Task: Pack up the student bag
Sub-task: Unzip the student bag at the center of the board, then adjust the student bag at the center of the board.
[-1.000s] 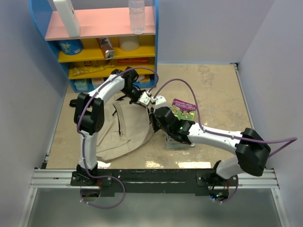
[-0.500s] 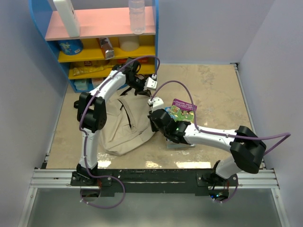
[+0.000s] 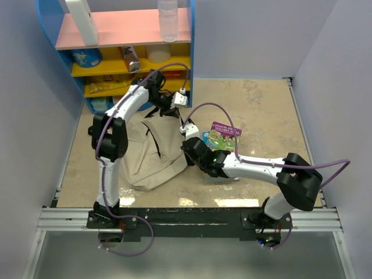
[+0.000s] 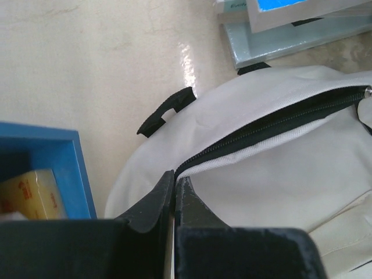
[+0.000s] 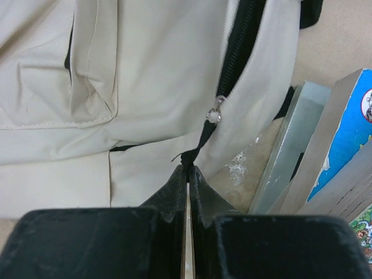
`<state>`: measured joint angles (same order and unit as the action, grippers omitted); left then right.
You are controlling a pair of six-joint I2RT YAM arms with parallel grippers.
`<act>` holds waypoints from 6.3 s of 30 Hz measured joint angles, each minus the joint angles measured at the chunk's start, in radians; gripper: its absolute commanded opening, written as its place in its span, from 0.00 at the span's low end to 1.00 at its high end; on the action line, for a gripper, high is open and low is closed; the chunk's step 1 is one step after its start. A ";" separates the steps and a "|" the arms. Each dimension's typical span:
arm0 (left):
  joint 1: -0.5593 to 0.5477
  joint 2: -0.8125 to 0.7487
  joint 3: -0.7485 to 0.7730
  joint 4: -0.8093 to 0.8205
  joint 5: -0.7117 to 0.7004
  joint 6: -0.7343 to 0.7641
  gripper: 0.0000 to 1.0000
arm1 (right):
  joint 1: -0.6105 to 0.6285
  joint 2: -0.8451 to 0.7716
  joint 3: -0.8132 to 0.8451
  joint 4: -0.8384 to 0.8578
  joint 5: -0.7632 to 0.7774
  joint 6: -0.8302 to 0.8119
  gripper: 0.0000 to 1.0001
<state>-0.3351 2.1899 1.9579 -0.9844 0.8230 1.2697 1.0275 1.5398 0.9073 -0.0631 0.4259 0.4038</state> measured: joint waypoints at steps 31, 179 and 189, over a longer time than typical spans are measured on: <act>0.053 -0.041 -0.053 0.108 -0.002 -0.363 0.00 | 0.043 0.220 0.162 0.026 -0.127 0.022 0.00; 0.573 -0.558 -0.860 0.145 -0.341 -0.265 0.54 | -0.138 0.322 0.323 -0.082 -0.147 0.016 0.00; 0.543 -0.432 -0.792 0.183 -0.352 -0.316 0.37 | -0.037 0.042 -0.002 0.049 -0.197 0.093 0.00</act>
<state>0.2077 1.7580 1.1656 -0.8009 0.4709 0.9535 0.9909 1.5814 0.9051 -0.0143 0.2291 0.4973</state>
